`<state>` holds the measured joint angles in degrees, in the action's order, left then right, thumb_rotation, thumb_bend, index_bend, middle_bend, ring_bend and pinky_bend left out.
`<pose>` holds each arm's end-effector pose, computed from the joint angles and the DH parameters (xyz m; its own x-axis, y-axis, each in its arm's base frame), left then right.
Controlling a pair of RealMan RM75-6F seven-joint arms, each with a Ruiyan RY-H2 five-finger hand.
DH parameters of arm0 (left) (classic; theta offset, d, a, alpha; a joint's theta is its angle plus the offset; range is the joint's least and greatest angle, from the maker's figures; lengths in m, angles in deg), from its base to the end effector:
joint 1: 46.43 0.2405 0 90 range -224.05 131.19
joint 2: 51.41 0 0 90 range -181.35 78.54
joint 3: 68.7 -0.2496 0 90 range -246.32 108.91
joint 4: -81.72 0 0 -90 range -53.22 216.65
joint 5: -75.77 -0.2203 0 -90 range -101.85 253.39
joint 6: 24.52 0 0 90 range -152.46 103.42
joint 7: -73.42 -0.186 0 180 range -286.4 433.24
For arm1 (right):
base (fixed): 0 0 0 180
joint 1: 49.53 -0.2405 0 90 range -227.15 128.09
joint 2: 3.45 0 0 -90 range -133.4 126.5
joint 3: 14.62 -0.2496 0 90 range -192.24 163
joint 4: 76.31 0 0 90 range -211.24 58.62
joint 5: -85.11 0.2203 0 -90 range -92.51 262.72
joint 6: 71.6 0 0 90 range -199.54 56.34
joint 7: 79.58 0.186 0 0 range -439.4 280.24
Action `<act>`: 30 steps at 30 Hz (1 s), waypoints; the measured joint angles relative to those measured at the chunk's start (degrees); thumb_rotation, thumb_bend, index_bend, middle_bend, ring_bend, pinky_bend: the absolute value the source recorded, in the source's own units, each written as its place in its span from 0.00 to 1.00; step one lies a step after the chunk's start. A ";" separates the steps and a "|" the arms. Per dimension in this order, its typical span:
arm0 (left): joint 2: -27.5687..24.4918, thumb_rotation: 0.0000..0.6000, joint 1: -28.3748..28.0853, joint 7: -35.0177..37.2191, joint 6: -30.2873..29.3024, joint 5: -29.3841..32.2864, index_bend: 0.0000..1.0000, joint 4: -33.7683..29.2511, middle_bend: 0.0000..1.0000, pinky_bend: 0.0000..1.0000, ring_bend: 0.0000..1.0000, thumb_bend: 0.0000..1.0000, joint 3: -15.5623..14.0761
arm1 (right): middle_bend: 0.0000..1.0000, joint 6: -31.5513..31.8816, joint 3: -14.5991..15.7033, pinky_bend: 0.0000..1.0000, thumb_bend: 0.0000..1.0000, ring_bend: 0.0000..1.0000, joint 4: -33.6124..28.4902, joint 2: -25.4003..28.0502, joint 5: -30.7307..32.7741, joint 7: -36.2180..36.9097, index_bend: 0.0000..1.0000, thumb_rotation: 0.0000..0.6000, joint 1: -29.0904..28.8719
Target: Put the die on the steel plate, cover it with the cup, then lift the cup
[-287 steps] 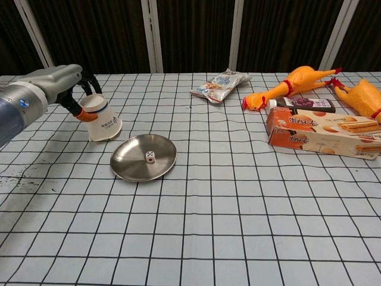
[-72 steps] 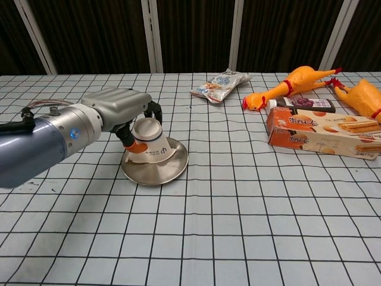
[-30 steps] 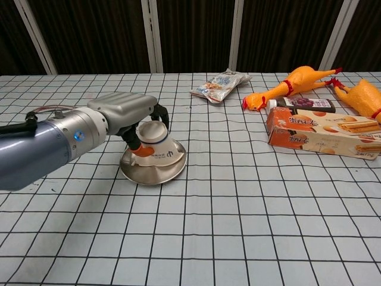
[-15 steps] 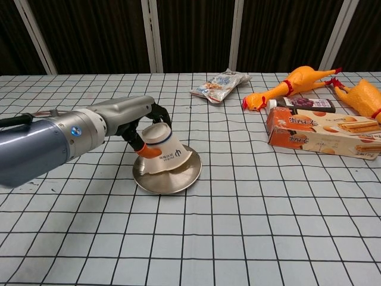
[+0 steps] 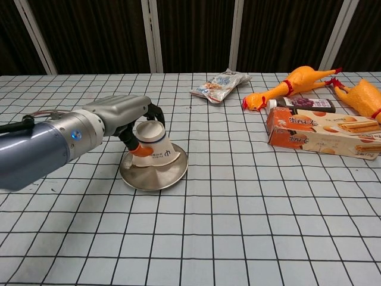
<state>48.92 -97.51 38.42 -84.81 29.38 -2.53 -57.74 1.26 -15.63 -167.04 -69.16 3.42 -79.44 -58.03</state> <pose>-0.0778 0.3699 -0.0974 0.4597 0.2982 0.8365 0.8697 -0.3418 -0.3561 -0.3291 -0.2319 0.1041 0.3795 -0.2207 0.8985 -0.9203 0.0090 0.3910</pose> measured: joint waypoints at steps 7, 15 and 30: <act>-0.51 1.00 1.10 9.64 2.01 -3.99 0.52 -1.43 0.39 0.05 0.13 0.50 2.06 | 0.11 0.07 -0.03 0.00 0.26 0.08 0.08 0.00 -0.01 0.14 0.18 1.00 -0.01; -4.28 1.00 1.91 13.06 2.74 -3.60 0.52 -5.96 0.38 0.05 0.13 0.49 4.68 | 0.11 -0.02 0.06 0.00 0.26 0.08 -0.09 -0.03 -0.10 -0.05 0.18 1.00 -0.06; -20.31 1.00 1.98 -3.78 -3.51 10.71 0.49 -16.49 0.35 0.05 0.13 0.49 4.85 | 0.11 0.22 0.01 0.00 0.26 0.08 -0.49 0.13 0.00 0.02 0.18 1.00 0.04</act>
<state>28.61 -95.53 34.64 -88.32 40.09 -19.02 -52.88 1.48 -15.62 -167.54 -69.04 3.42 -79.43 -57.98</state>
